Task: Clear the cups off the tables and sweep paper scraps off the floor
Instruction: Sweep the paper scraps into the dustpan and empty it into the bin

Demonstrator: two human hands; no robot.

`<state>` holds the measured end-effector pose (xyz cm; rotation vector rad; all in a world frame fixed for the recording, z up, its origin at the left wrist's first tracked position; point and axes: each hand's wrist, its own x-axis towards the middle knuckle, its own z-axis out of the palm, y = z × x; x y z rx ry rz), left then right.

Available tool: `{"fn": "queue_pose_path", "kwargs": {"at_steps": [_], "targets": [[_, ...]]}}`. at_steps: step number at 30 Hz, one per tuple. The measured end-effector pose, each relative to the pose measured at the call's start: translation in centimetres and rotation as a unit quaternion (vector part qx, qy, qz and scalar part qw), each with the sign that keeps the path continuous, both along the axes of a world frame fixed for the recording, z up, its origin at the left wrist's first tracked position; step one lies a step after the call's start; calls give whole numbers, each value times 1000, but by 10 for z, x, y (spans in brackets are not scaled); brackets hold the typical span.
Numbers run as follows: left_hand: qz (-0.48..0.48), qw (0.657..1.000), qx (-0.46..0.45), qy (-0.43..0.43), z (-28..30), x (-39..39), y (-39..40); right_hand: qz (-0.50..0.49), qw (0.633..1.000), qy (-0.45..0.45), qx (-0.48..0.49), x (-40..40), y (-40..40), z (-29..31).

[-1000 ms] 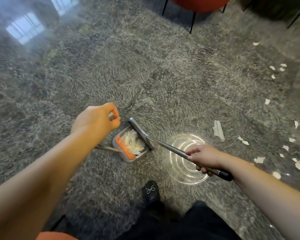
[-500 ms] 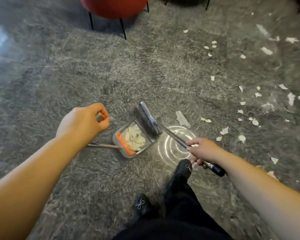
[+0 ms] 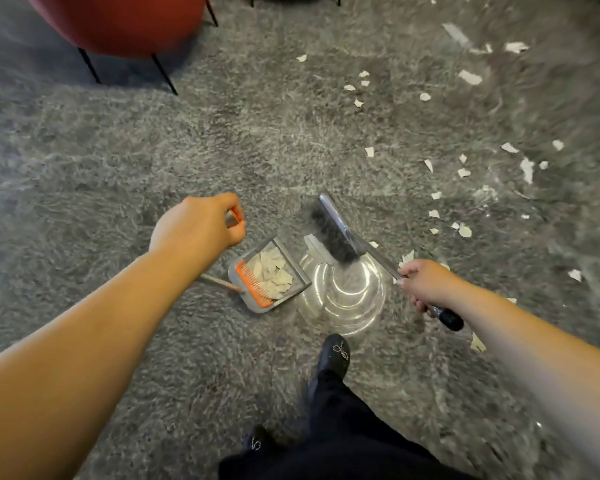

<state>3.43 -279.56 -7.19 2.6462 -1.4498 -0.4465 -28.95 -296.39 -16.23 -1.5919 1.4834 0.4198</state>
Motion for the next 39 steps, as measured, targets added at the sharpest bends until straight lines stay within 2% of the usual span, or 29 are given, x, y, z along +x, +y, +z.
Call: {"fn": "queue_pose_path", "kwargs": {"at_steps": [5, 12, 17, 23, 32, 39], "targets": [[-16, 1000, 19, -3, -11, -2, -55, 63, 997, 19, 28, 20, -36, -12], [10, 999, 37, -17, -8, -4, -86, 146, 982, 4, 116, 44, -38, -12], [48, 998, 41, -16, -7, 4, -82, 82, 980, -42, 176, 29, -38, 0], [38, 999, 28, -5, 2, 3, -81, 44, 983, -70, 166, 6, -34, 17], [-125, 991, 36, -20, 21, -16, -158, -88, 987, -86, 103, -31, -51, 41], [-248, 968, 22, -17, 17, -23, -239, -168, 984, -40, 42, -62, -54, 39]]}}
